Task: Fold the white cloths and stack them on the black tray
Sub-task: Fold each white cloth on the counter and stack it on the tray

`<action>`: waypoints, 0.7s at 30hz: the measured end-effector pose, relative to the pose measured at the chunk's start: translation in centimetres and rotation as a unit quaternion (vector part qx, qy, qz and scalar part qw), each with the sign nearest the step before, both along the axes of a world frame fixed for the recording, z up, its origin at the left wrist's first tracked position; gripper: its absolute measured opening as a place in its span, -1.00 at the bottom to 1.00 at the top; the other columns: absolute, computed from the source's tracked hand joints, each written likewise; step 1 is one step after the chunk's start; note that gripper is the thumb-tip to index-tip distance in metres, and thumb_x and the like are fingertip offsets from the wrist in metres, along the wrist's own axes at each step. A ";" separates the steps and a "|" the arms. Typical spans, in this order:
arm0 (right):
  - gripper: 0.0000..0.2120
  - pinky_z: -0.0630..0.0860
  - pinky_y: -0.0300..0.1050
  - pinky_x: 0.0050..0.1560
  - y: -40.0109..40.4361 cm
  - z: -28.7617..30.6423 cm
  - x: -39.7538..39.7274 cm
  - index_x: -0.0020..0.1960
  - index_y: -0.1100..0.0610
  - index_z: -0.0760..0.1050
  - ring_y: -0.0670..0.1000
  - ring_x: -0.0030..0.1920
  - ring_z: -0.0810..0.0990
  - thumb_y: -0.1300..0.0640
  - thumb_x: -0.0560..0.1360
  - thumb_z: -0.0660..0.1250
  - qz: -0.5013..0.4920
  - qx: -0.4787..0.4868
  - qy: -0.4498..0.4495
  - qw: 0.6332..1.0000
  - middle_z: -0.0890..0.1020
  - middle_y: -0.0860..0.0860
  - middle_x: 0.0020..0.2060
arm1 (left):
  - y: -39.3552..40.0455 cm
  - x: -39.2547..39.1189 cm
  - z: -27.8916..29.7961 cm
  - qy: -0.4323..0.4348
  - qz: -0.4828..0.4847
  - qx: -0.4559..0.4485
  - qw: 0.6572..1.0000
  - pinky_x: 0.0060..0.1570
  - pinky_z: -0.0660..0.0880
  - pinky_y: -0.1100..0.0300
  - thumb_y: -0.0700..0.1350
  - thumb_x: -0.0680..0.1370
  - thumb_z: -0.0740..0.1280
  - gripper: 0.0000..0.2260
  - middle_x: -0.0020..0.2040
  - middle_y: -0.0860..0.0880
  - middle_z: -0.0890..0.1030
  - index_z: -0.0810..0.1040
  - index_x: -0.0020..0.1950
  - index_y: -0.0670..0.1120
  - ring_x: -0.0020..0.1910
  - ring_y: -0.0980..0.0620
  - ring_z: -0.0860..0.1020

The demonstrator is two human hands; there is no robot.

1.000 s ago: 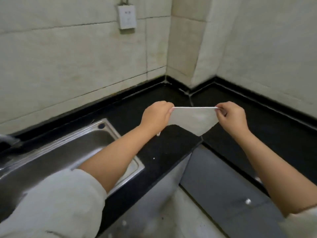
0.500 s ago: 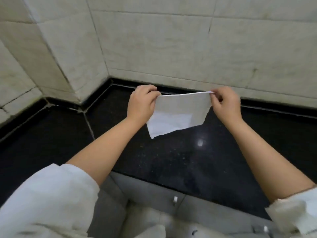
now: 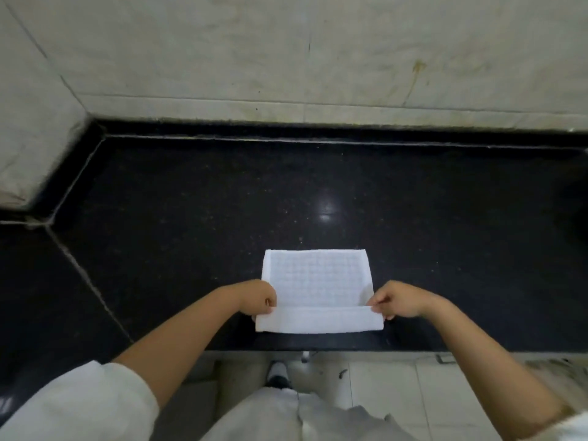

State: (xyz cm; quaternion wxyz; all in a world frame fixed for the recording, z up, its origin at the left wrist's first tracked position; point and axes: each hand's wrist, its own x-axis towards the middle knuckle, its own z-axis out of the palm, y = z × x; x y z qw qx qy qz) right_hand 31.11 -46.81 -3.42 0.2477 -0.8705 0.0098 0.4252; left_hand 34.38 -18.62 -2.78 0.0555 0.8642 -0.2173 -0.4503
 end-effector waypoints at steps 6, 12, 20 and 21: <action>-0.78 0.46 -0.16 -0.05 0.9 0.0 3.6 0.12 0.26 0.49 0.11 0.07 0.55 0.27 0.55 0.14 -0.043 -0.088 -0.178 0.979 0.60 0.15 0.09 | -0.2 5.1 -1.6 -0.164 0.150 -0.083 0.971 0.01 0.45 0.11 -0.19 0.59 0.15 -0.79 0.11 -0.13 0.58 0.52 0.14 -0.15 0.08 -0.09 0.54; -0.76 0.46 -0.05 0.05 1.3 -1.5 7.5 0.06 0.25 0.55 0.13 0.09 0.54 0.28 0.53 0.14 -0.068 -0.141 -0.241 0.958 0.60 0.16 0.08 | -1.3 7.0 -3.1 -0.232 0.150 -0.026 0.961 -0.04 0.48 0.10 -0.15 0.62 0.11 -0.84 0.07 -0.14 0.58 0.45 0.05 -0.17 -0.04 -0.03 0.53; -0.72 0.48 -0.08 0.07 1.1 -4.0 8.5 0.14 0.25 0.55 0.12 0.15 0.49 0.30 0.52 0.14 -0.049 -0.139 -0.266 0.953 0.53 0.14 0.13 | -1.5 7.2 -4.6 -0.262 0.157 -0.020 0.952 0.01 0.48 0.18 -0.13 0.62 0.14 -0.74 0.20 -0.11 0.48 0.50 0.25 -0.10 0.15 -0.03 0.47; -0.71 0.46 -0.09 0.07 1.1 -4.2 8.4 0.17 0.25 0.53 0.12 0.17 0.47 0.29 0.53 0.13 -0.029 -0.141 -0.272 0.951 0.52 0.14 0.15 | -1.5 7.3 -4.6 -0.286 0.149 -0.029 0.946 -0.05 0.50 0.19 -0.13 0.58 0.23 -0.76 0.15 -0.12 0.51 0.54 0.23 -0.10 0.11 -0.04 0.51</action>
